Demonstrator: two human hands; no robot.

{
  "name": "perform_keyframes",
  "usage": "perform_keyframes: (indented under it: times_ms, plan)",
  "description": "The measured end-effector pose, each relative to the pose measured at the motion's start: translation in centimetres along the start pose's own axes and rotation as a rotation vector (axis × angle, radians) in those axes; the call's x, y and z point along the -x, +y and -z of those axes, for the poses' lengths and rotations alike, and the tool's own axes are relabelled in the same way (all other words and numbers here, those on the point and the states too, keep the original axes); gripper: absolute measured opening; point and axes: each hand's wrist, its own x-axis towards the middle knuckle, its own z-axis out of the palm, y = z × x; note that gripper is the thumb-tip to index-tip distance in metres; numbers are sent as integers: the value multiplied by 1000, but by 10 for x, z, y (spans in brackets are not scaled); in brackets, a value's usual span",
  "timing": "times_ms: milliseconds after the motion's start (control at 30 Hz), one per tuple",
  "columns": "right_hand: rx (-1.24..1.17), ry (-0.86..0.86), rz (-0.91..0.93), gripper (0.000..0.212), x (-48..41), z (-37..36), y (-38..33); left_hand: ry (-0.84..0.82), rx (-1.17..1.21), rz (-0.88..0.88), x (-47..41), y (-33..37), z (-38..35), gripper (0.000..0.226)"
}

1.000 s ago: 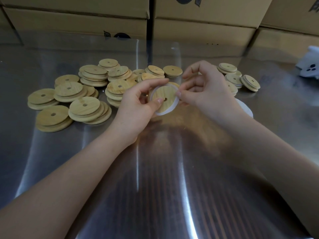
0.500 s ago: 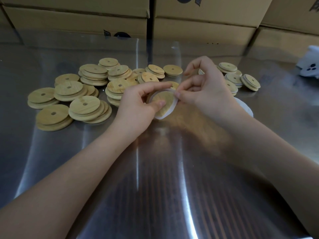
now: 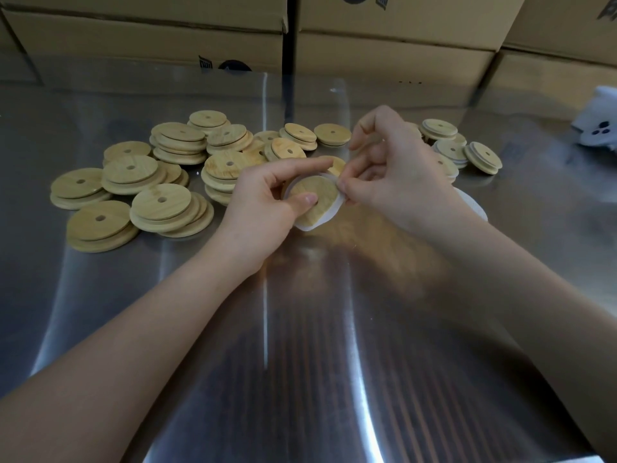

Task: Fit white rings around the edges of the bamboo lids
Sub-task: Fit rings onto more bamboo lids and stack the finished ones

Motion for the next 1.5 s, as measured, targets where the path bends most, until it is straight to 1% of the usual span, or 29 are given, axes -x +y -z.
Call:
perform_keyframes:
  times_ms: [133,233,300,433,533,600,767,933,1067,1233,1333,1433,1500]
  plan:
    - [-189,1,-84,35,1,-3,1,35,11,6,0,1,2,44]
    - [-246,26,-122,36,1,-8,1,68,7,21,-1,2,2,42]
    - [-214,72,-104,37,3,-13,1,79,-9,26,0,2,3,42]
    - [-74,176,14,37,7,-23,0,52,-84,11,2,4,0,42]
    - [24,214,106,38,9,-24,0,50,-85,19,3,5,-2,41]
    - [39,219,118,38,9,-23,-1,49,-114,6,3,6,-3,41]
    - [-91,184,-8,41,4,-16,1,66,-153,-6,1,9,-3,46]
    - [-244,52,-119,45,-3,-3,6,43,-129,-9,0,8,-1,46]
    - [-300,-10,-122,47,-6,4,8,7,-151,-36,-1,8,-1,48]
    - [-201,-77,-63,45,-6,7,7,1,-119,-38,-1,4,-1,48]
    - [-198,-111,-45,42,-5,7,7,-21,-120,-31,0,1,-1,50]
    - [-204,-80,-50,41,-4,3,8,-37,-206,-54,0,-1,0,55]
    - [-222,-41,-58,39,-3,0,8,-36,-214,-53,0,-1,-1,55]
